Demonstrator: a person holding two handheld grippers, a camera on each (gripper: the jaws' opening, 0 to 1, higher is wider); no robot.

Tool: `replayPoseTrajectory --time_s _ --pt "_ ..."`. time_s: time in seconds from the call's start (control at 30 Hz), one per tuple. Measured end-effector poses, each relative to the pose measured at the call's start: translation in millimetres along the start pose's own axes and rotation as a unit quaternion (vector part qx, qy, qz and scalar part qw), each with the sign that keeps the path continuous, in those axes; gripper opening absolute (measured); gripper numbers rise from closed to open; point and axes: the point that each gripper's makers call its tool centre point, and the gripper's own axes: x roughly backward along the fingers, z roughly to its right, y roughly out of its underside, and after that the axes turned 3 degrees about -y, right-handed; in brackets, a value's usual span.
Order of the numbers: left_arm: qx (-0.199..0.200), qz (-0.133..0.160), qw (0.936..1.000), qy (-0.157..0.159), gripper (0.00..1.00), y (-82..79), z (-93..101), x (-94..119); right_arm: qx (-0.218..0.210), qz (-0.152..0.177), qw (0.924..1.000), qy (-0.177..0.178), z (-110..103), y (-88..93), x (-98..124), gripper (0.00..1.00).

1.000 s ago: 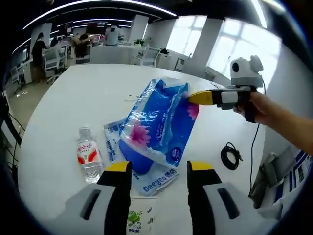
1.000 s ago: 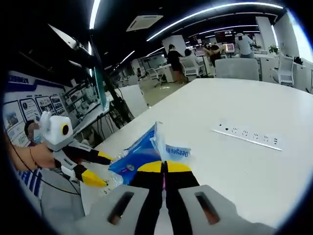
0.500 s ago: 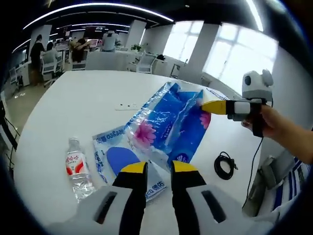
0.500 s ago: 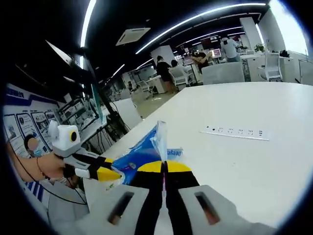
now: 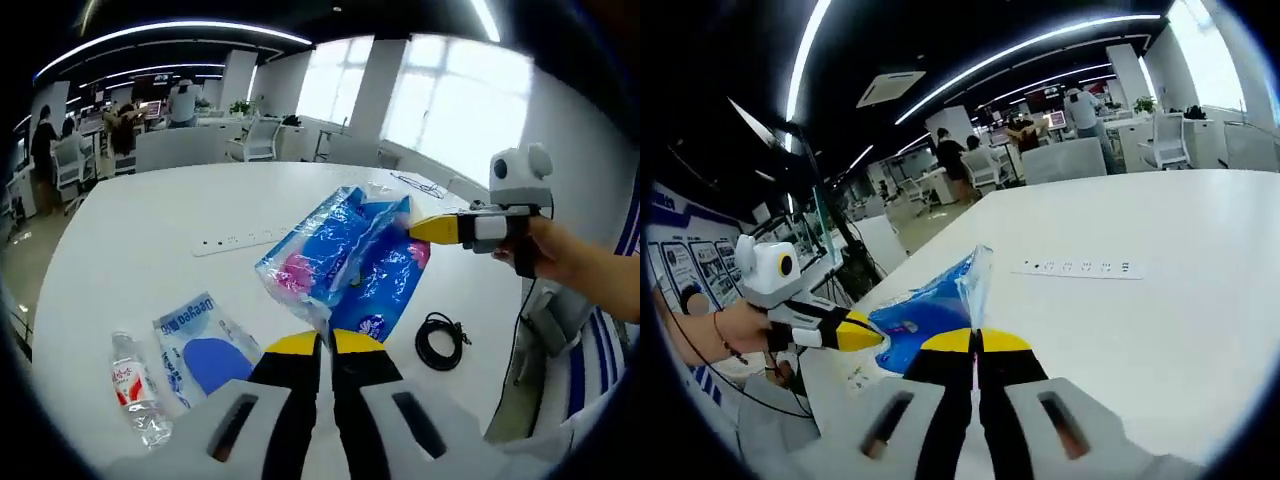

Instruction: Arrange the tabletop items into an orderly group along one side of the table until the central work area is clear of visible clutter.

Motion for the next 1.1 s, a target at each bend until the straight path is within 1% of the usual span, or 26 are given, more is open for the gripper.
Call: replayPoseTrajectory --time_s 0.13,0.27,0.3,0.47,0.5,0.63,0.7,0.87,0.93,0.97,1.1 --pt "-0.022 0.000 0.9996 0.016 0.00 -9.2 17.6 -9 -0.002 0.007 0.9998 0.018 10 0.8 17 0.00" --pt "-0.033 0.003 0.9990 0.029 0.00 -19.2 32.0 -17 -0.005 0.019 0.9991 0.039 23 -1.6 37 0.00" --pt "-0.038 0.003 0.9987 0.035 0.00 -22.1 38.4 -20 -0.006 0.022 0.9987 0.045 27 -2.9 44 0.00" --pt "-0.052 0.005 0.9972 0.054 0.00 -30.1 59.0 -32 -0.004 0.032 0.9970 0.071 43 -7.2 70 0.00" --pt "-0.054 0.006 0.9966 0.061 0.00 -33.1 67.7 -38 -0.003 0.033 0.9966 0.076 46 -7.5 75 0.00" --pt "-0.064 0.008 0.9948 0.079 0.00 -38.8 89.9 -52 -0.004 0.038 0.9940 0.102 64 -6.1 99 0.00" --pt "-0.072 0.004 0.9933 0.091 0.00 -39.4 105.4 -62 -0.006 0.038 0.9929 0.112 72 -3.9 110 0.00" --pt "-0.081 -0.001 0.9903 0.113 0.00 -40.2 130.3 -83 -0.014 0.042 0.9895 0.138 94 3.0 135 0.00" --pt "-0.082 -0.003 0.9894 0.120 0.00 -40.2 138.5 -91 -0.021 0.044 0.9885 0.143 99 5.0 140 0.00" --pt "-0.083 -0.005 0.9890 0.122 0.00 -40.0 141.3 -95 -0.027 0.045 0.9877 0.148 105 8.3 145 0.00" --pt "-0.088 -0.010 0.9877 0.129 0.00 -37.6 151.1 -107 -0.028 0.040 0.9861 0.159 118 15.4 152 0.00"
